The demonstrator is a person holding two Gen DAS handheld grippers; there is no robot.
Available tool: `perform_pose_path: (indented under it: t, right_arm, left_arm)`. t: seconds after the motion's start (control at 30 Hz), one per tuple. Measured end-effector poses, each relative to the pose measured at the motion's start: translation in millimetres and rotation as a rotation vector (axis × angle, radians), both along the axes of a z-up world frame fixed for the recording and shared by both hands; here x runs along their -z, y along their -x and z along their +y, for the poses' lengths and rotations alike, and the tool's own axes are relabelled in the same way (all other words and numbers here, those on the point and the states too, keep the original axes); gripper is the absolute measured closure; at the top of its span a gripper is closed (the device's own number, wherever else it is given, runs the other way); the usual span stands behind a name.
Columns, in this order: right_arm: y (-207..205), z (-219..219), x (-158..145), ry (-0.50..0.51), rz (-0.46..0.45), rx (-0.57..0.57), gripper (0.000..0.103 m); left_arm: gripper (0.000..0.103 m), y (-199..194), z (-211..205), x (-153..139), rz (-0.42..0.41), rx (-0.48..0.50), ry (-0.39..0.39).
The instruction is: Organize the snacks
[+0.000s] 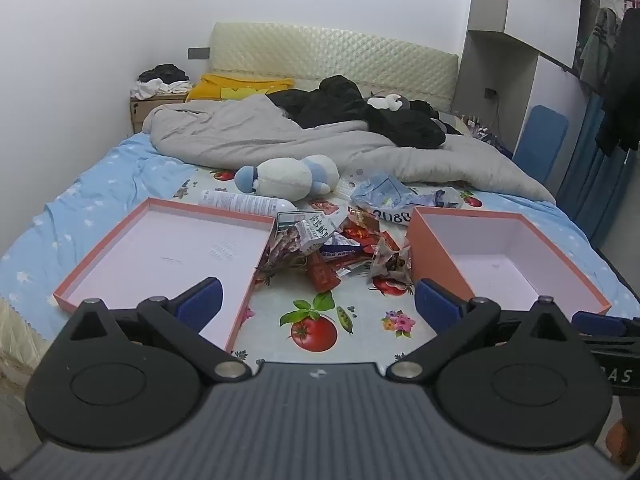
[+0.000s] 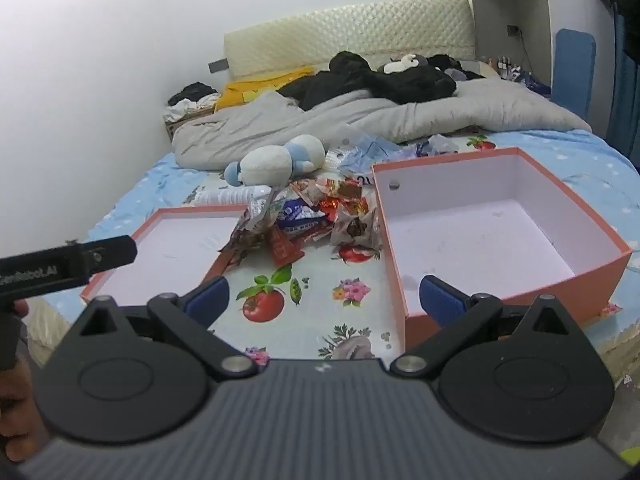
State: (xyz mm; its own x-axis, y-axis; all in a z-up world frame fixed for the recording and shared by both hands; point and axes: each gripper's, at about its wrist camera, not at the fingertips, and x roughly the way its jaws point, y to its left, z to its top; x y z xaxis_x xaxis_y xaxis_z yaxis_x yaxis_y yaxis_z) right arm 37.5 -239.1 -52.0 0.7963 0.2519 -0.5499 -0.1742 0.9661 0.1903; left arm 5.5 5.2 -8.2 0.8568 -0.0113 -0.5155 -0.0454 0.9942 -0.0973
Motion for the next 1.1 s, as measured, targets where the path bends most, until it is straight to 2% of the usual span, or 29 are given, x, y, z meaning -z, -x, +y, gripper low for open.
perform_pose_path:
  t: [0.3, 1.1]
  right_arm:
    - [4.0, 1.8, 3.7, 0.01, -0.001, -0.001, 0.0]
    - [5.3, 1.1, 5.7, 0.007, 0.007, 0.011, 0.0]
  left_arm:
    - [0.0, 0.8, 2.9, 6.6, 0.017, -0.017, 0.004]
    - [0.0, -2.5, -0.2, 10.0, 0.02, 0.01, 0.005]
